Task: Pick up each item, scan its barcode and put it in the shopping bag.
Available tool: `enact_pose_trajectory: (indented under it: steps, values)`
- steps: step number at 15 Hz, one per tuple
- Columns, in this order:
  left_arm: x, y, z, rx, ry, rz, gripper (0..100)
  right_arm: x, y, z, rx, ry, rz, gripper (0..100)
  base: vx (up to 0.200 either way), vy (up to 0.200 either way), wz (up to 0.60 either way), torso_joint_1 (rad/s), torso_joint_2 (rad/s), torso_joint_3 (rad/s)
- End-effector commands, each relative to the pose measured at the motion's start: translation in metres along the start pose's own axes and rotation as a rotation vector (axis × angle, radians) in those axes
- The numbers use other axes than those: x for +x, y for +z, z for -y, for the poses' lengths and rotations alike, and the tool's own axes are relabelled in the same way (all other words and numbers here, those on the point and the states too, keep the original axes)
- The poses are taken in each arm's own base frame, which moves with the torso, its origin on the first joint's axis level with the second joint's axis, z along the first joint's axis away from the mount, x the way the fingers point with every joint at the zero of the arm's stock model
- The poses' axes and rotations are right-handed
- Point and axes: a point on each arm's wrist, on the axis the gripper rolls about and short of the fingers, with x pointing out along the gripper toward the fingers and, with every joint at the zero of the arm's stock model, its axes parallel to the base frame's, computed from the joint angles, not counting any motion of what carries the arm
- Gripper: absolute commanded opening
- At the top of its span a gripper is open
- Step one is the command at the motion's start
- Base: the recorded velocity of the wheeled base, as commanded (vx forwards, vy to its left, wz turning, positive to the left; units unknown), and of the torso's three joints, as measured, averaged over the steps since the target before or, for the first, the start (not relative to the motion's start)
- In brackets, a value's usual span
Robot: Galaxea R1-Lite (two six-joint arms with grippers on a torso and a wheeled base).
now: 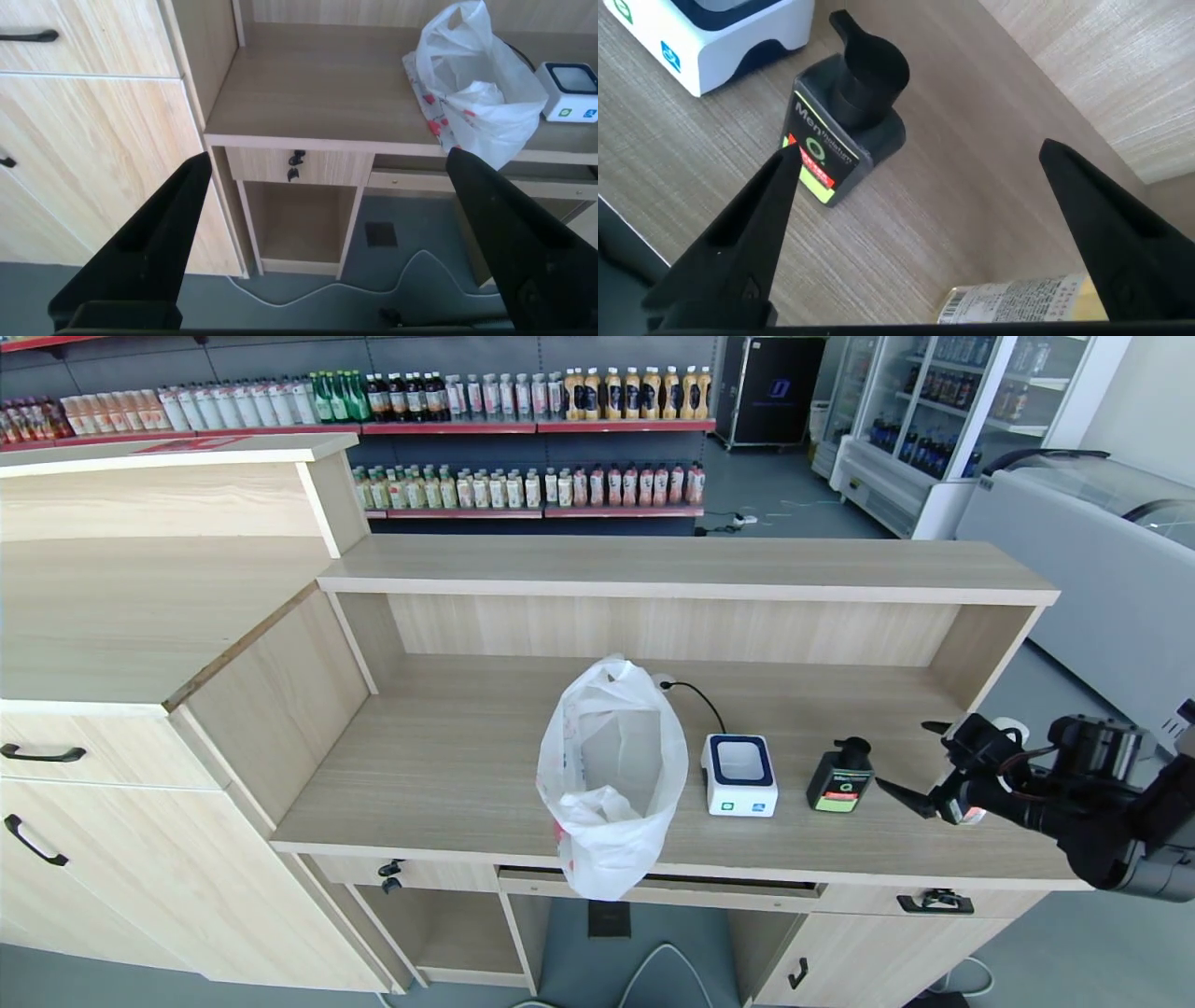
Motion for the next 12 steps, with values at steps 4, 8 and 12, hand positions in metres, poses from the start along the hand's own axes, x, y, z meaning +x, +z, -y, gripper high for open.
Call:
enact_pose_trajectory:
  steps: [4,8,12]
  values:
    - [0.0,0.0,0.0,-0.001,0.0,0.0,100,0.024,-0.022,-0.014,0.02,0.068,0.016,100,0.0,0.0,0.0,0.0,0.0,0.0]
    - [0.0,0.0,0.0,-0.001,0.0,0.0,100,0.045,-0.025,-0.021,0.005,0.096,0.045,100,0.0,0.0,0.0,0.0,0.0,0.0]
    - [0.0,0.0,0.0,-0.001,0.0,0.0,100,0.055,-0.036,-0.029,0.011,0.114,0.04,100,0.0,0.0,0.0,0.0,0.0,0.0]
